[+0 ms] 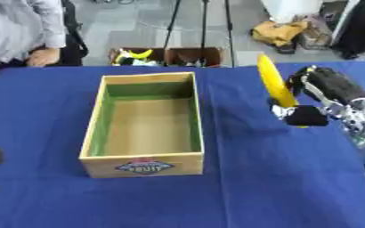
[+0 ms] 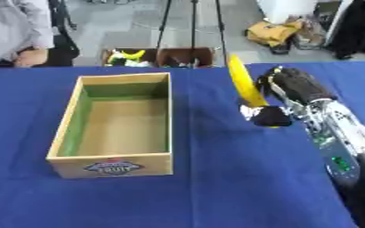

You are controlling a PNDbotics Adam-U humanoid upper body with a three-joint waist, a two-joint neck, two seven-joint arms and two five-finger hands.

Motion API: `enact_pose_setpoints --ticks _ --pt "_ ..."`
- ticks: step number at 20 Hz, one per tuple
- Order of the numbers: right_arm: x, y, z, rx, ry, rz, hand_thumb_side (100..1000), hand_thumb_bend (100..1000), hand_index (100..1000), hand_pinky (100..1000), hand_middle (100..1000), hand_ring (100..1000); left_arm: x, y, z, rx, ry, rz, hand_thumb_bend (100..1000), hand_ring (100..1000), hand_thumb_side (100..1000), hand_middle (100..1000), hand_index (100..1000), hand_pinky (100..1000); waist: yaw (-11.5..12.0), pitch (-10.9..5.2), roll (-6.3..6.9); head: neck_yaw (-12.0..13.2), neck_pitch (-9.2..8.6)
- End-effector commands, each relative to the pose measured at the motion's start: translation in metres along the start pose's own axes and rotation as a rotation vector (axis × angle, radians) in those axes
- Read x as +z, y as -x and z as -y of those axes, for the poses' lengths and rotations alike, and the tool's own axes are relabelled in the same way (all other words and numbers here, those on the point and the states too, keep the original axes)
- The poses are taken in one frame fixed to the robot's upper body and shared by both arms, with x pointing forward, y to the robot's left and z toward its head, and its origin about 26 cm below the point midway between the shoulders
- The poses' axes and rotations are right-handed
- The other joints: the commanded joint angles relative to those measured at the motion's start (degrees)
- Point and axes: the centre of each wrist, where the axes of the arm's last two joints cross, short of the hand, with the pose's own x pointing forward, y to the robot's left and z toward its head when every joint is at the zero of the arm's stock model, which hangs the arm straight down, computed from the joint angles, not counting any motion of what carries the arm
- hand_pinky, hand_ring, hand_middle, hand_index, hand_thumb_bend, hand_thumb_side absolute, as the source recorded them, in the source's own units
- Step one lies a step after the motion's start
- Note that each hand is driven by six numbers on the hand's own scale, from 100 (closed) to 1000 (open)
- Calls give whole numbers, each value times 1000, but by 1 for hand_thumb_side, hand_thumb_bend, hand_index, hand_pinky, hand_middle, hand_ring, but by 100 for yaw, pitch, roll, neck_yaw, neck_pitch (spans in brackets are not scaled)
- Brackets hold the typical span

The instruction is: Pick up objects on the table and place them in the box.

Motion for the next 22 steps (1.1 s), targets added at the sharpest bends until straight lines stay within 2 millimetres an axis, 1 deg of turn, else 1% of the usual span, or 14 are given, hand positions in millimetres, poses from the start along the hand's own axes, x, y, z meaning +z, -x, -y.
enact_pose_setpoints --ticks 1,14,15,16,22 --pt "-4 -2 21 27 52 30 682 100 598 500 472 677 -3 -4 -4 -8 5 27 100 648 971 615 751 308 25 -136 -18 -7 3" --pt "-19 -20 39 11 95 95 685 100 592 498 468 675 -5 -5 -4 -3 10 31 100 648 971 615 751 308 109 -156 -92 1 4" --pt "-20 -22 41 7 102 102 714 100 592 497 467 674 -5 -5 -4 -3 11 31 100 649 971 615 751 308 119 -160 -96 -4 6" --pt "-22 -24 43 4 107 108 685 100 591 497 466 674 -5 -5 -4 -2 11 31 100 649 971 615 751 308 127 -163 -100 -7 8" --pt "-30 -36 57 -16 146 140 685 100 587 495 462 671 -5 -5 -4 0 14 32 100 649 971 614 751 308 171 -181 -134 -14 15"
